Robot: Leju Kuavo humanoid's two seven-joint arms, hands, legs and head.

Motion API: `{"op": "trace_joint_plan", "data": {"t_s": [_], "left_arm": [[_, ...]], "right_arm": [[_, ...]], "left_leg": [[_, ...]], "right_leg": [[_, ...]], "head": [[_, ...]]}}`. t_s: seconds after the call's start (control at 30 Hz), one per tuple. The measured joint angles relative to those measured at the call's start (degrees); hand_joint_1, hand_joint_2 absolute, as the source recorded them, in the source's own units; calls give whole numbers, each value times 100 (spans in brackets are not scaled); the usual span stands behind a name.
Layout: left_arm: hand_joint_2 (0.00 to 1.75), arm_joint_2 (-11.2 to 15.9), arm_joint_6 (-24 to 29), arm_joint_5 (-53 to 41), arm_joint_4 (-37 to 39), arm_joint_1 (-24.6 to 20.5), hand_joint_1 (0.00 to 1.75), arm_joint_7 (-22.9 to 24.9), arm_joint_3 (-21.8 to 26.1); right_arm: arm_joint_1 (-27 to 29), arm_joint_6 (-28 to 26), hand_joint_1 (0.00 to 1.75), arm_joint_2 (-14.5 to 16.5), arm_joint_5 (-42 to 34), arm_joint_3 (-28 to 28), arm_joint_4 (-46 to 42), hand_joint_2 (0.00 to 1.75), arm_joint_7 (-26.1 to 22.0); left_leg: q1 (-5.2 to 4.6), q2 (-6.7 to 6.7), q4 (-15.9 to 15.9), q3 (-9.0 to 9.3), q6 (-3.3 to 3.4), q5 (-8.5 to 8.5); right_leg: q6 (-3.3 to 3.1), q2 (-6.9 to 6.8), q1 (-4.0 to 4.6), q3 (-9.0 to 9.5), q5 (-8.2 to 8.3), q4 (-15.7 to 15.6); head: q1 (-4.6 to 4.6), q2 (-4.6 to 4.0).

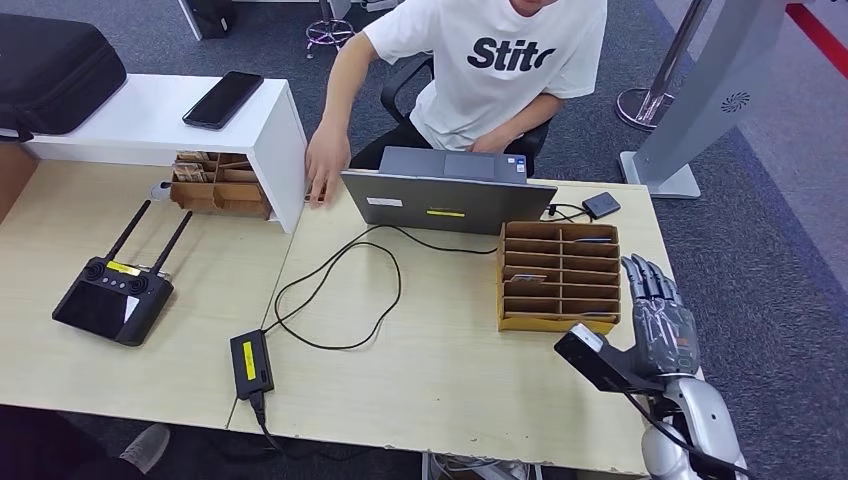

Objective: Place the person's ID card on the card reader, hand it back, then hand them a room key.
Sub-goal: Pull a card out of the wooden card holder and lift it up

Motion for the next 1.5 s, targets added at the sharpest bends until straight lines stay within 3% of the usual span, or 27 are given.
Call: {"op": "trace_joint_plan", "data": {"t_s": [0.7,1.23,1.27,1.3,1.4,1.43,1.5], "left_arm": [[175,7,-9,-261,0,-16,0,37,0],[175,15,-9,-311,0,-17,0,45,0],[175,15,-9,-312,0,-17,0,43,0],[175,15,-9,-313,0,-17,0,40,0],[175,16,-9,-317,0,-17,0,37,0],[175,17,-9,-318,0,-17,0,37,0],[175,17,-9,-319,0,-17,0,37,0]], "right_arm": [[-497,-431,0,22,448,168,1166,175,202],[-581,-513,0,78,547,81,1527,175,196],[-584,-512,4,81,547,79,1530,175,196],[-586,-510,19,85,547,77,1532,175,196],[-590,-507,101,93,547,72,1538,175,195],[-591,-505,119,96,547,70,1542,175,193],[-593,-503,133,101,549,69,1552,175,185]], "left_leg": [[0,-1,0,1,1,1],[0,0,0,0,1,1],[0,0,0,0,1,1],[0,0,0,0,1,1],[0,0,0,0,1,1],[0,0,0,0,1,1],[0,0,0,0,1,1]], "right_leg": [[0,-1,0,0,0,0],[0,-1,0,0,0,0],[0,-1,0,0,0,0],[0,0,0,0,0,0],[0,0,0,0,0,0],[0,0,0,0,0,0],[0,0,0,0,0,0]], "head": [[-1,0],[0,0],[0,0],[0,0],[0,0],[0,0],[0,0]]}}
